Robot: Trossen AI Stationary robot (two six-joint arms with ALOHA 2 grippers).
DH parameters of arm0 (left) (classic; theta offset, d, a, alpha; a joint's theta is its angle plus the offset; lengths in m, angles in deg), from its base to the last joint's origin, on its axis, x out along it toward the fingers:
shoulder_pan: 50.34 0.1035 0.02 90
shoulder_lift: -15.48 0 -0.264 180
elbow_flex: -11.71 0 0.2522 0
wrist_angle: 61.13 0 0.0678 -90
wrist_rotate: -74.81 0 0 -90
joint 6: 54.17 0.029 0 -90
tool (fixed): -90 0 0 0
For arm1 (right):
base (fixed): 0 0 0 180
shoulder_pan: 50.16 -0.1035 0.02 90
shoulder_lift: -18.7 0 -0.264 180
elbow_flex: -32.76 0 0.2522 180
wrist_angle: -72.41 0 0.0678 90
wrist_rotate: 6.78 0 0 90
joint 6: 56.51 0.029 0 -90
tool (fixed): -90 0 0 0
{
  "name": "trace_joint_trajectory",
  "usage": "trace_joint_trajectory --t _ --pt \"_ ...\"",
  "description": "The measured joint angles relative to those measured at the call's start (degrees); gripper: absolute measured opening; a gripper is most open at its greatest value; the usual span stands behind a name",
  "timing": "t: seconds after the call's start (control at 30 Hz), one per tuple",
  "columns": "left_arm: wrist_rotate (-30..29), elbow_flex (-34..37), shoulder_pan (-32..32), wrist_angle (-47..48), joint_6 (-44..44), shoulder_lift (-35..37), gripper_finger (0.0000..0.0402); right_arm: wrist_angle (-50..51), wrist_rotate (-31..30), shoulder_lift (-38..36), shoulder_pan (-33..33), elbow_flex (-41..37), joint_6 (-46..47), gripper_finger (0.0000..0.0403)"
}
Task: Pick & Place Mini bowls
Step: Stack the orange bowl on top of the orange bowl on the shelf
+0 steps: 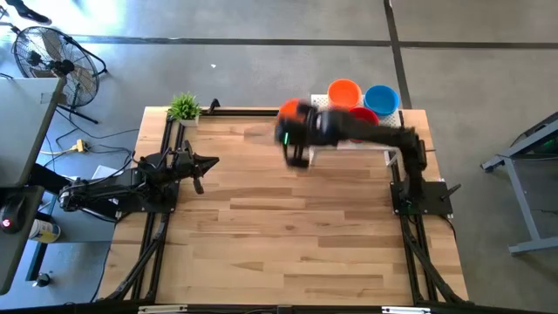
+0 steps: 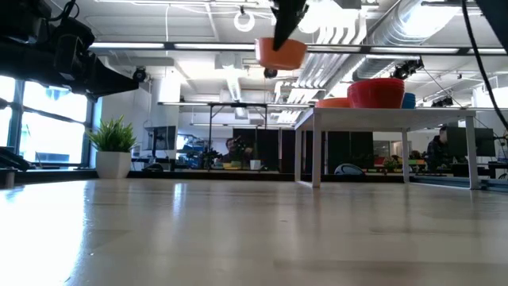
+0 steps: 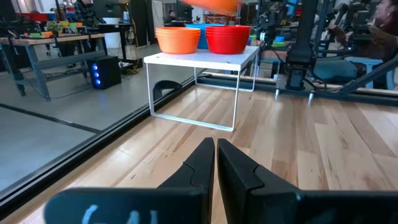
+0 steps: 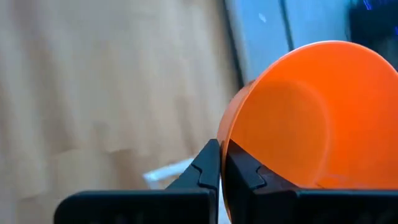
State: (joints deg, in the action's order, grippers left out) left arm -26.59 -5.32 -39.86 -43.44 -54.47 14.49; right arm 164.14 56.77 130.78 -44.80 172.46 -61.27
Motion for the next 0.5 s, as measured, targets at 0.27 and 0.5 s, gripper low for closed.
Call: trace_joint_trajectory --t 0.27,0.5 --pt "0.00 0.00 -0.02 -0.01 0.01 0.00 0.0017 4.64 6.03 0.00 19.75 5.31 -0.93 0.0002" --pt "0.00 0.00 0.00 0.01 0.01 0.02 0.0017 7.86 7.98 0.04 28.25 5.36 0.62 0.0002"
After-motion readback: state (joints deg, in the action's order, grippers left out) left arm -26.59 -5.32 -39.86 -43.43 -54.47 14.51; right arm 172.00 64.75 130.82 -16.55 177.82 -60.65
